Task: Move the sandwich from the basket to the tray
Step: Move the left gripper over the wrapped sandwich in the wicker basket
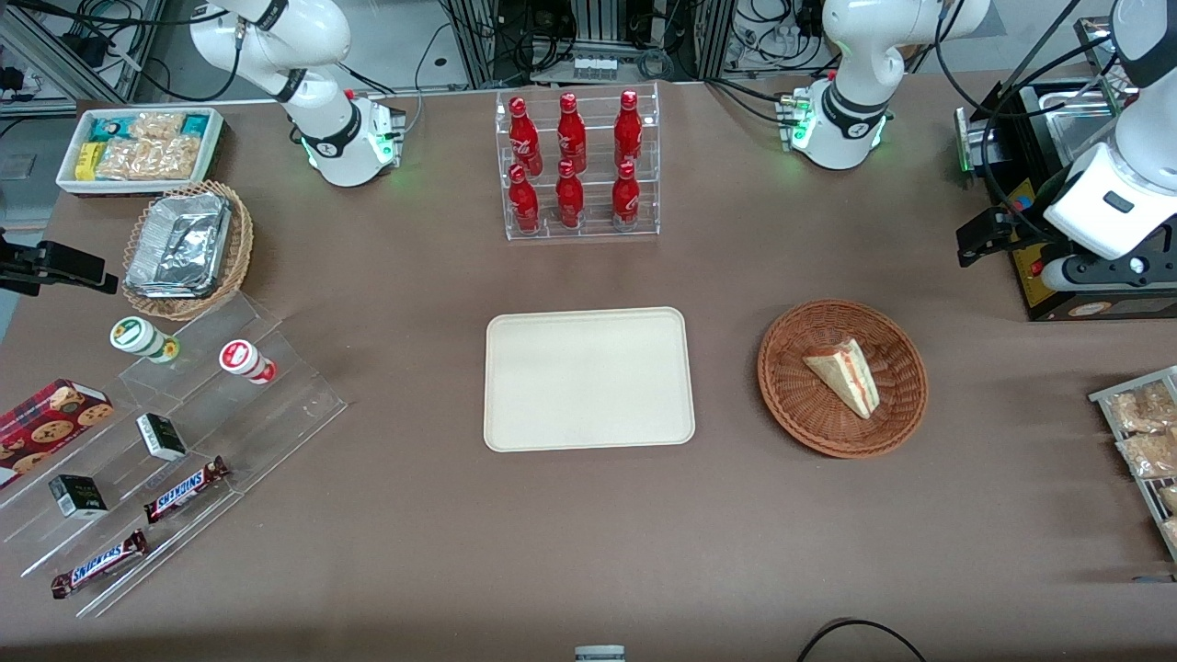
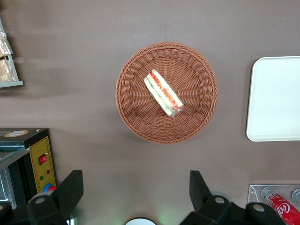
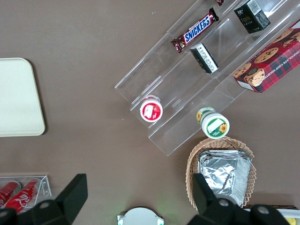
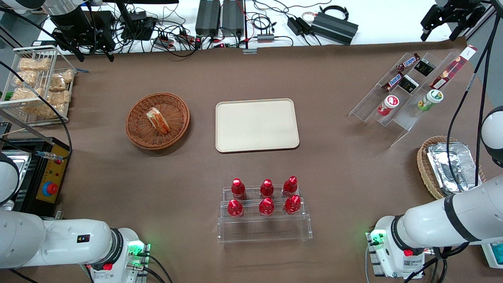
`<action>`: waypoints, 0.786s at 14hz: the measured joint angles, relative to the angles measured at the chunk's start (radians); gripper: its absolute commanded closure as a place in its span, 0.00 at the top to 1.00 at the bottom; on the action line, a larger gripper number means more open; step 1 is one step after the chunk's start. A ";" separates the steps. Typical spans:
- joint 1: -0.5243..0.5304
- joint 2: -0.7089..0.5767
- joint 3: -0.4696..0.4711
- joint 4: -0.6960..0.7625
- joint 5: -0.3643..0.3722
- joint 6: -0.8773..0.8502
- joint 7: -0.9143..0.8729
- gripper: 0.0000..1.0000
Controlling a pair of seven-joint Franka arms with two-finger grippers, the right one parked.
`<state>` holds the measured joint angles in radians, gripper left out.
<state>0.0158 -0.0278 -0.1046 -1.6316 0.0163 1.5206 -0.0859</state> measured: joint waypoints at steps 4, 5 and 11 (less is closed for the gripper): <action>-0.001 0.015 -0.005 -0.002 0.000 0.005 0.000 1.00; -0.002 0.028 -0.007 -0.006 0.000 0.009 0.000 1.00; -0.006 0.095 -0.019 -0.189 0.000 0.241 0.000 1.00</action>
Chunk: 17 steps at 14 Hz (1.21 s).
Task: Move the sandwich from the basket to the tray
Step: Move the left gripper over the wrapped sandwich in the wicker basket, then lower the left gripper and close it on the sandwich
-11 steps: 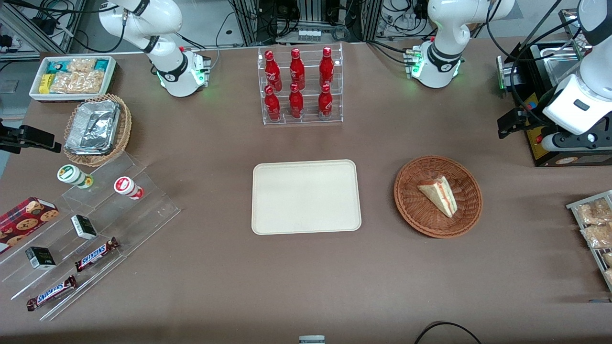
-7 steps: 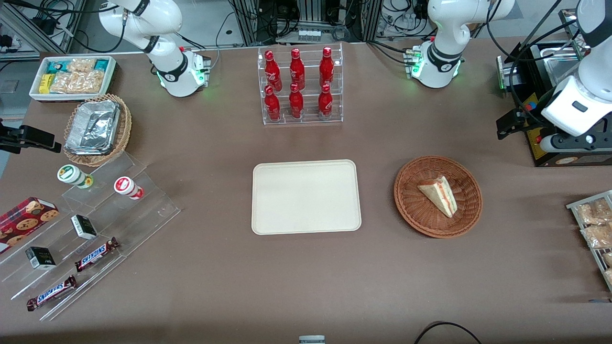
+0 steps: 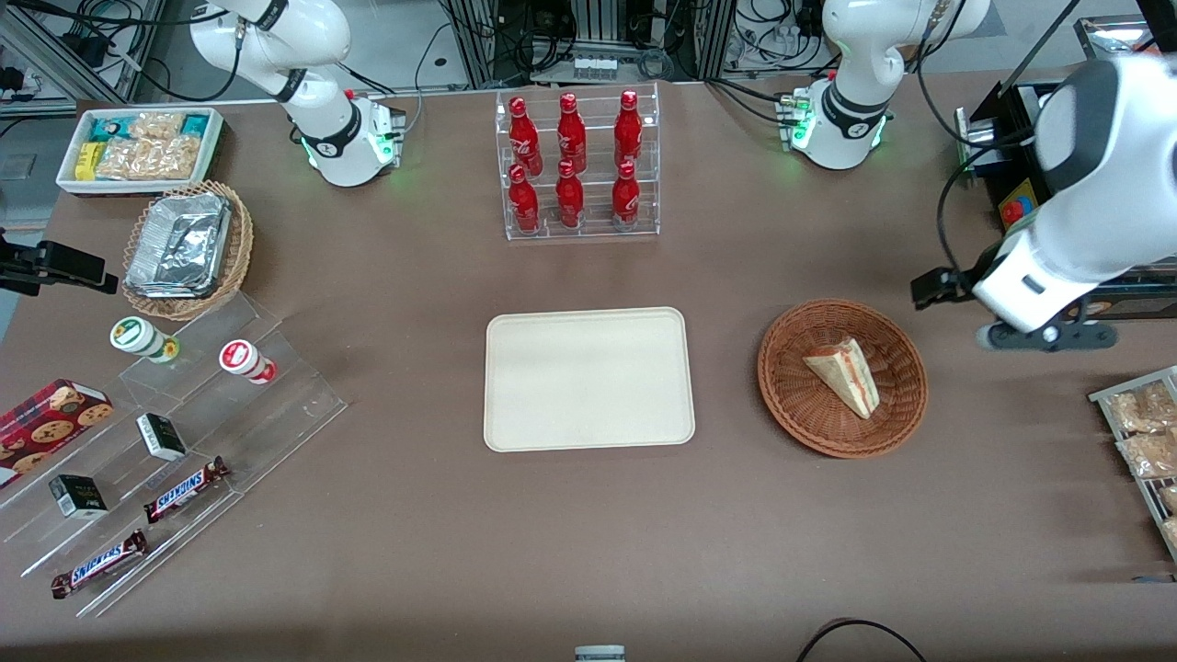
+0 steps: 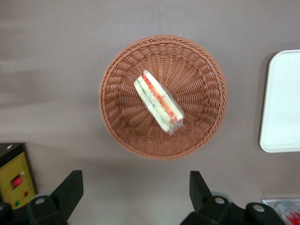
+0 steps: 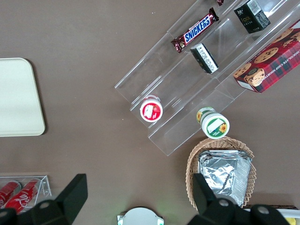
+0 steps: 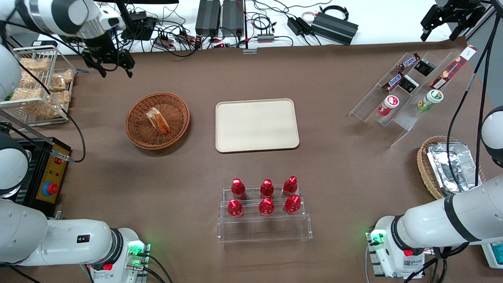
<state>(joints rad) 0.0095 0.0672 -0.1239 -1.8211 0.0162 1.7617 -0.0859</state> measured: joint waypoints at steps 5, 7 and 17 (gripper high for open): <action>-0.004 -0.003 -0.004 -0.249 0.000 0.319 -0.012 1.00; -0.004 -0.007 -0.004 -0.309 0.000 0.404 -0.078 1.00; -0.038 -0.004 -0.006 -0.474 -0.001 0.668 -0.781 1.00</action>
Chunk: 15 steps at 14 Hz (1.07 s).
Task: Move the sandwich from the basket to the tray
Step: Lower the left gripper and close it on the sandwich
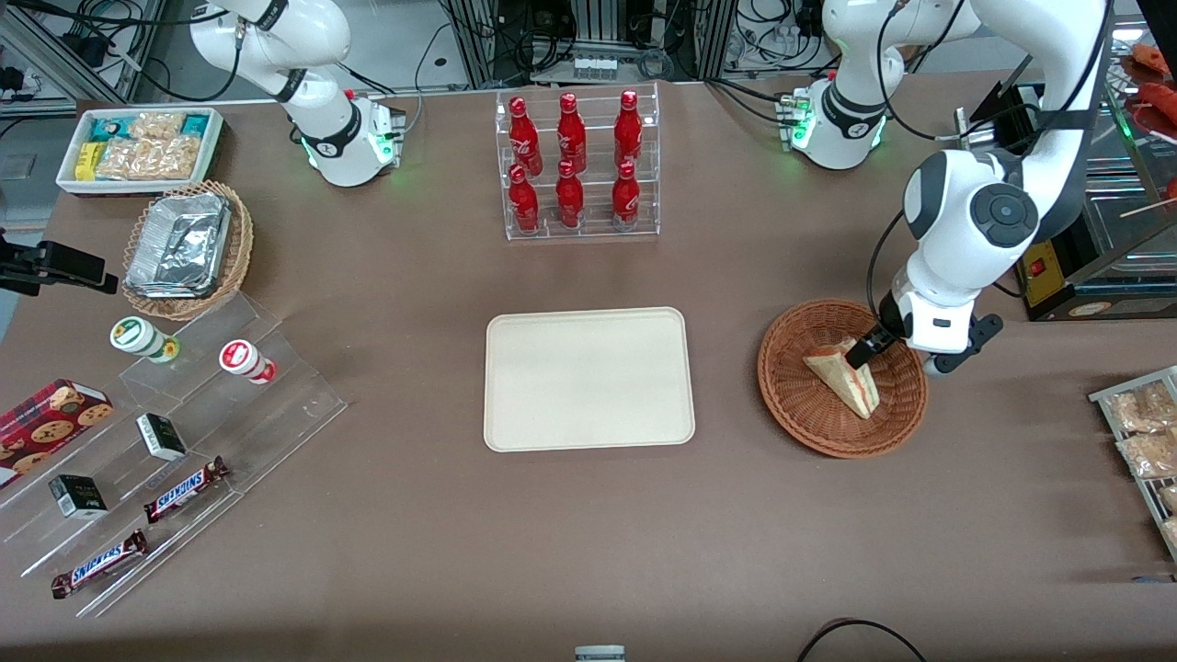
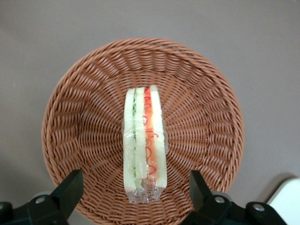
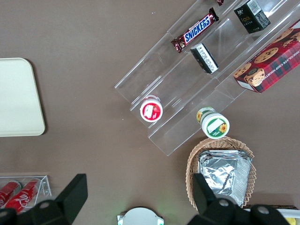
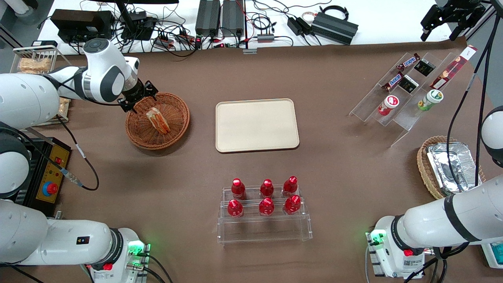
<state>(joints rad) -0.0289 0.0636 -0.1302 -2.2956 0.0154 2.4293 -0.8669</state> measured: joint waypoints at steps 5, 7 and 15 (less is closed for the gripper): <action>-0.050 0.035 0.000 -0.007 0.000 0.021 -0.099 1.00; -0.050 0.058 0.001 -0.007 0.002 0.027 -0.099 1.00; -0.046 0.138 0.010 -0.007 0.023 0.101 -0.099 0.95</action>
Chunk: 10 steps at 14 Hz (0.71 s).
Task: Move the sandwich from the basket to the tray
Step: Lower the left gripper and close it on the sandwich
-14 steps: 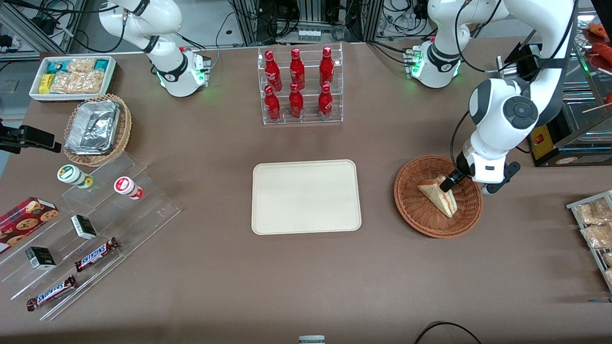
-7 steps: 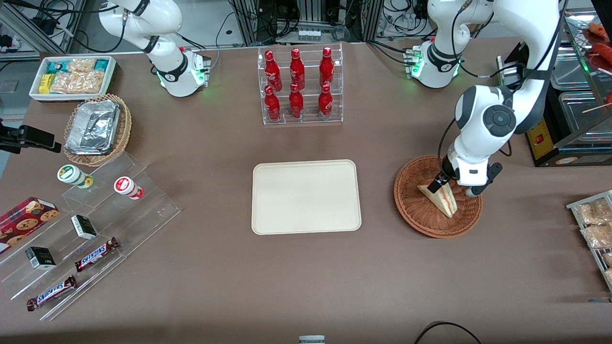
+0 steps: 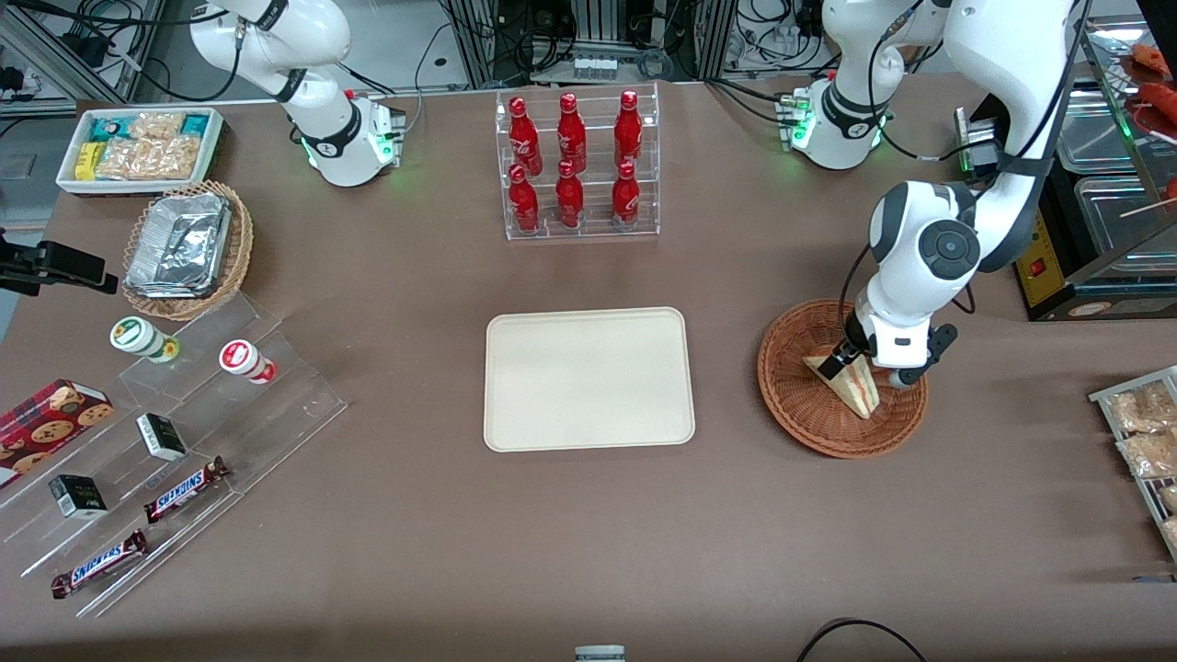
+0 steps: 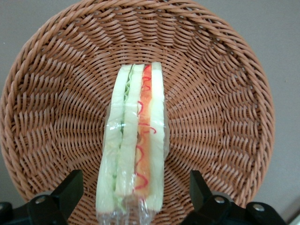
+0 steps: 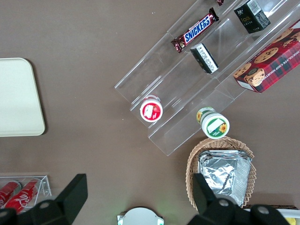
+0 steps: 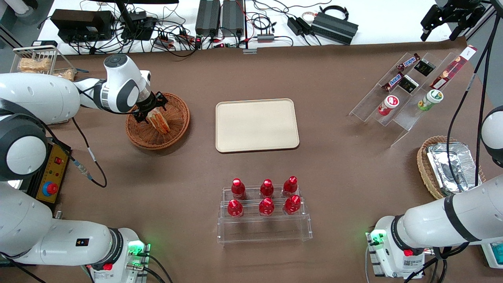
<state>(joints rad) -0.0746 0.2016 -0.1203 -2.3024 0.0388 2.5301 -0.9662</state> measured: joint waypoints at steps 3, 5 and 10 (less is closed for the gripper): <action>0.002 0.022 0.001 0.001 0.000 0.012 0.000 0.18; 0.002 0.027 0.001 0.001 0.000 0.013 0.000 0.00; 0.002 0.024 0.001 0.031 0.006 -0.015 0.020 0.00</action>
<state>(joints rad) -0.0731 0.2260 -0.1197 -2.2710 0.0452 2.5151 -0.9467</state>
